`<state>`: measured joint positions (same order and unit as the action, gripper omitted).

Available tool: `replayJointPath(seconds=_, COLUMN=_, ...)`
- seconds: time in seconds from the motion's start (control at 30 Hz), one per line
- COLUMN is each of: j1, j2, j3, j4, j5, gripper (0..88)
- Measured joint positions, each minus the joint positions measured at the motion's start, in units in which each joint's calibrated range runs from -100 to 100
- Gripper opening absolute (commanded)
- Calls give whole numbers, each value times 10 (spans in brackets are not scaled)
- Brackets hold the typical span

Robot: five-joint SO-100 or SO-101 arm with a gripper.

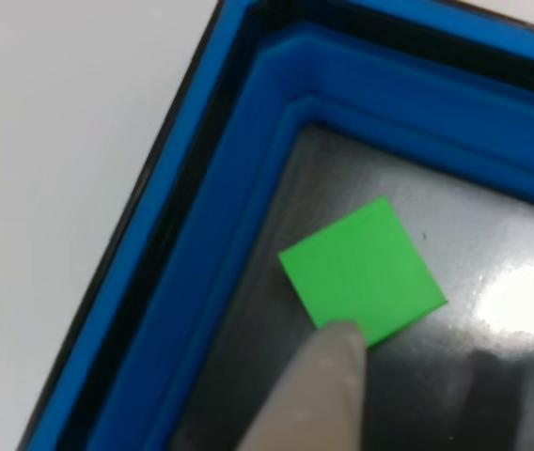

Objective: Pick up green cube and drop it in the blue box

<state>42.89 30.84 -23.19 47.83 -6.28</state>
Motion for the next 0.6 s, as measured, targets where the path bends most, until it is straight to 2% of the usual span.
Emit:
replayJointPath(seconds=0.37, j1=1, j2=-154, j3=16, j4=0, j5=-1, gripper=224)
replayJointPath(seconds=0.6, j1=1, j2=-322, j3=127, j4=0, j5=0, gripper=218)
